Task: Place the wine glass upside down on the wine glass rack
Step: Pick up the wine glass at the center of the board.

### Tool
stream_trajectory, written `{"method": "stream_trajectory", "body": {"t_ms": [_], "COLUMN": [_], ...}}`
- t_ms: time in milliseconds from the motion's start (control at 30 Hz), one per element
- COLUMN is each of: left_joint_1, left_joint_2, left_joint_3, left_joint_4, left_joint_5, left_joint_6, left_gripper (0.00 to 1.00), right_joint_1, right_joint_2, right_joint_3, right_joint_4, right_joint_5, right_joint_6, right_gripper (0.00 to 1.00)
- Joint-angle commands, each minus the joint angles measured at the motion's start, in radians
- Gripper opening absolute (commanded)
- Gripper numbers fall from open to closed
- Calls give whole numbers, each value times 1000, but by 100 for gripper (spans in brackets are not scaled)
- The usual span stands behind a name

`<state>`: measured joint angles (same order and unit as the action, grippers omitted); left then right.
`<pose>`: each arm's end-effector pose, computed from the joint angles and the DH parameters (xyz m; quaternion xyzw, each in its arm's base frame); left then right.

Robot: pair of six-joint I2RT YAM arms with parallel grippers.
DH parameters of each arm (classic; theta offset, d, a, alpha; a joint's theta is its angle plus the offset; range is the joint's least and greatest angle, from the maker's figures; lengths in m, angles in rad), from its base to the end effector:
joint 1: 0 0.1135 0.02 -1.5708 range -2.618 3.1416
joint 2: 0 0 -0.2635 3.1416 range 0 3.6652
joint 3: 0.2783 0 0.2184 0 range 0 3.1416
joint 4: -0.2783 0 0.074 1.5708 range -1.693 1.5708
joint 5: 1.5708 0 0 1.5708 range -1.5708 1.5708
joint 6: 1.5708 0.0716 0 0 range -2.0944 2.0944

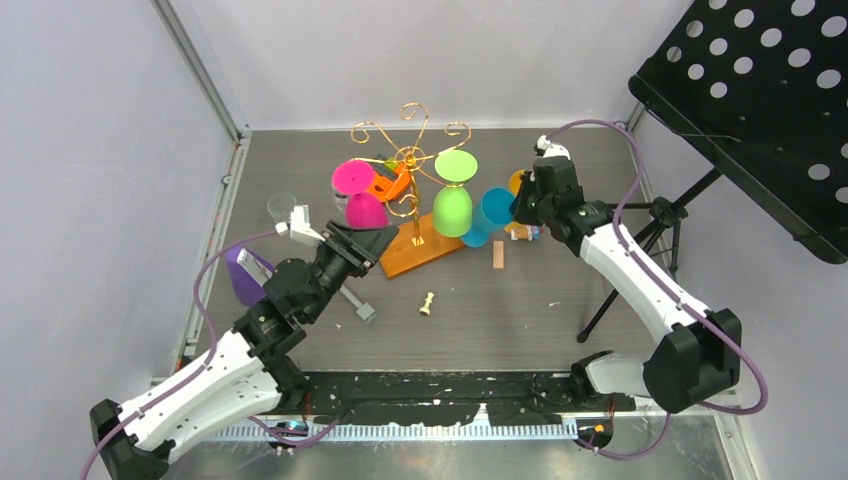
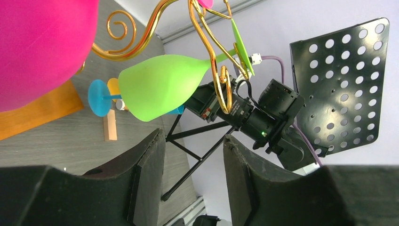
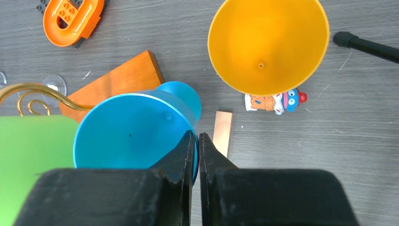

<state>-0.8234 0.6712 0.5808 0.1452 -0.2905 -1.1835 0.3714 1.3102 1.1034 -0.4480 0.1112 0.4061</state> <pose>0.1310 -0.1112 0.3260 -0.2252 0.6504 -0.5525 0.4701 0.2685 0.0961 0.2953 0.0401 0.8950 0.1212 0.4274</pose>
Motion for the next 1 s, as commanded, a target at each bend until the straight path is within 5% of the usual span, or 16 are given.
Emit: {"method": "stream_trajectory", "body": {"t_ms": [0, 433, 667, 967], "left_joint_1": [3, 3, 1, -10], "left_joint_2": [-26, -111, -104, -21], "left_joint_3": [5, -33, -37, 8], "left_joint_4": [-19, -106, -103, -142], "left_joint_5": [29, 122, 190, 281], "left_joint_6": [53, 151, 186, 238], "left_gripper": [49, 60, 61, 64], "right_joint_1": [5, 5, 4, 5], "right_joint_2": [-84, -416, -610, -694], "right_joint_3": [-29, -153, -162, -163], "right_joint_4": [-13, -134, -262, -224], "right_joint_5": [17, -114, -353, -612], "right_joint_6": [-24, -107, -124, -54], "right_gripper": [6, 6, 6, 6]}}
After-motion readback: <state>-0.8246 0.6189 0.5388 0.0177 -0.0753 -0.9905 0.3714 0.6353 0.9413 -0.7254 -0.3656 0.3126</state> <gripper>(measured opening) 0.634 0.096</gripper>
